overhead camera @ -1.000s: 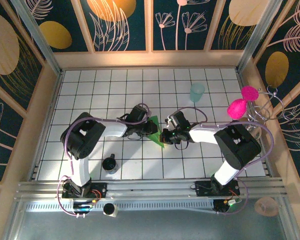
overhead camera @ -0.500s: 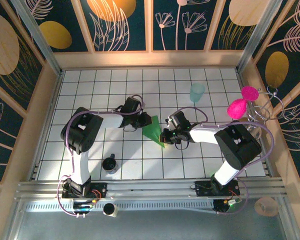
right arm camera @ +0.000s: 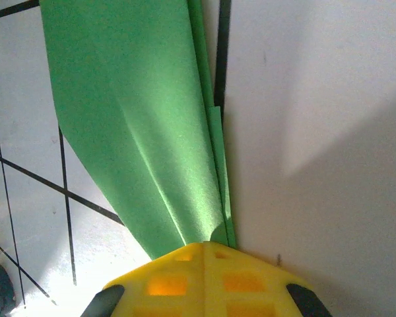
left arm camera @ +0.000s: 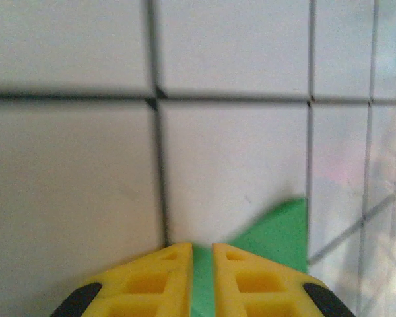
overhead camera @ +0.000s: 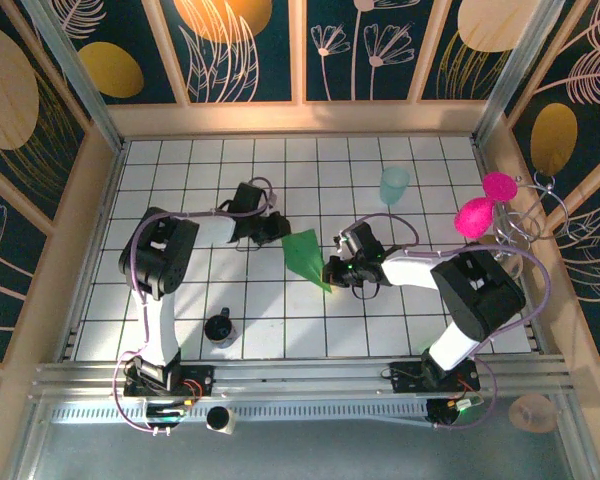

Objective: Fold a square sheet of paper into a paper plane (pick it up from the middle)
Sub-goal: Fourth fold the wing at the center of the table, then turn over the paper at the center of the table.

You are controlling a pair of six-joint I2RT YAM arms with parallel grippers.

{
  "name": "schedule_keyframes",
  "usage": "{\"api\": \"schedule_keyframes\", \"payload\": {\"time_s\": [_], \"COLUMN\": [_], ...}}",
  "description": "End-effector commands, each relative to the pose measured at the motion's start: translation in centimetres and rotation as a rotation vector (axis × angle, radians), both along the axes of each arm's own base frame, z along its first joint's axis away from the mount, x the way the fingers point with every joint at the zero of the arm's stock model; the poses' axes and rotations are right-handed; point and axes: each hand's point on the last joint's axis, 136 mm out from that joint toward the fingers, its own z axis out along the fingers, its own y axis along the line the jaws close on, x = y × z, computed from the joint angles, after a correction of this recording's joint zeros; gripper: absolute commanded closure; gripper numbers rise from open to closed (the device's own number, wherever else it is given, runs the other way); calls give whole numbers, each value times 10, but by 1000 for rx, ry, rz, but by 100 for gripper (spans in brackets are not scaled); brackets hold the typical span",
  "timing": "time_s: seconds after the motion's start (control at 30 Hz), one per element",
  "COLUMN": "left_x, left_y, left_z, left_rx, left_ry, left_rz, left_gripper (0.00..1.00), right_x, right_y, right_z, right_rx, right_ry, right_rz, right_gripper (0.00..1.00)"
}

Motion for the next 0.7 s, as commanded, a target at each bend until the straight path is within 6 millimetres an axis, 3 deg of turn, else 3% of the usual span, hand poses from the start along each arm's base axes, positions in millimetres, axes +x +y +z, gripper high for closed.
{"api": "schedule_keyframes", "payload": {"time_s": [0.0,0.13,0.27,0.37,0.4,0.47,0.5,0.53,0.67], "left_x": [36,48,38,19,12,-3,-12,-21,-50], "left_y": [54,49,39,35,32,26,23,19,-2], "left_z": [-15,17,59,77,81,88,79,88,85], "left_rx": [182,159,38,-27,-41,-75,-83,-111,-195], "left_ry": [-42,-97,-143,-156,-160,-163,-140,-154,-119], "left_rz": [120,116,131,142,143,151,154,154,155], "left_gripper": [82,82,80,77,77,74,72,70,61], "right_x": [-51,-34,5,32,35,47,50,54,64], "right_y": [-57,-37,2,10,11,-1,-5,-8,-14], "right_z": [-50,-30,34,82,89,97,97,95,88], "right_rx": [-243,-145,79,198,218,243,243,236,225], "right_ry": [208,149,-13,-151,-177,-220,-228,-236,-262], "right_rz": [-27,-21,-17,-43,-46,-80,-84,-83,-45], "right_gripper": [100,100,89,77,73,67,66,66,61]}}
